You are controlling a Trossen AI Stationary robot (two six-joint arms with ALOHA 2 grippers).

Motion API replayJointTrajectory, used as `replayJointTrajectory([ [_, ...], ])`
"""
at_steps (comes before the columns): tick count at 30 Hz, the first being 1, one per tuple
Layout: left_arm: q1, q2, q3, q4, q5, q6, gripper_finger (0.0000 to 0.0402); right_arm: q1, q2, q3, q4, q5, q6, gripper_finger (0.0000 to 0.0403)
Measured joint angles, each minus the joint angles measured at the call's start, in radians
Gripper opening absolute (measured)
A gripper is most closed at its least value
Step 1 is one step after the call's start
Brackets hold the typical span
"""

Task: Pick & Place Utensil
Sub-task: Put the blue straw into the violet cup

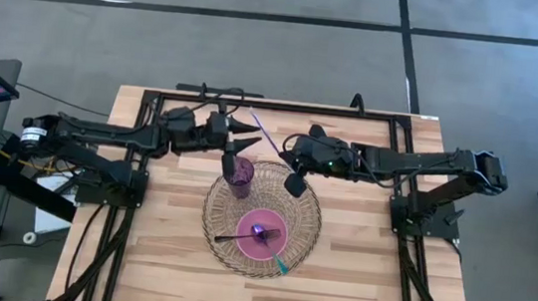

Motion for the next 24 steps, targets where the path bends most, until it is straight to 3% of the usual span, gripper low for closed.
replayJointTrajectory([
  [11,0.007,0.004,0.0,-0.001,0.0,-0.127,0.0118,0.0,0.0,0.0,0.04,0.0,-0.081,0.0001],
  [20,0.007,0.004,0.0,0.035,0.0,-0.128,0.0118,0.0,0.0,0.0,0.038,-0.002,-0.082,0.0001],
  [24,0.007,0.004,0.0,0.059,0.0,-0.128,0.0118,0.0,0.0,0.0,0.032,-0.049,-0.083,0.0001],
])
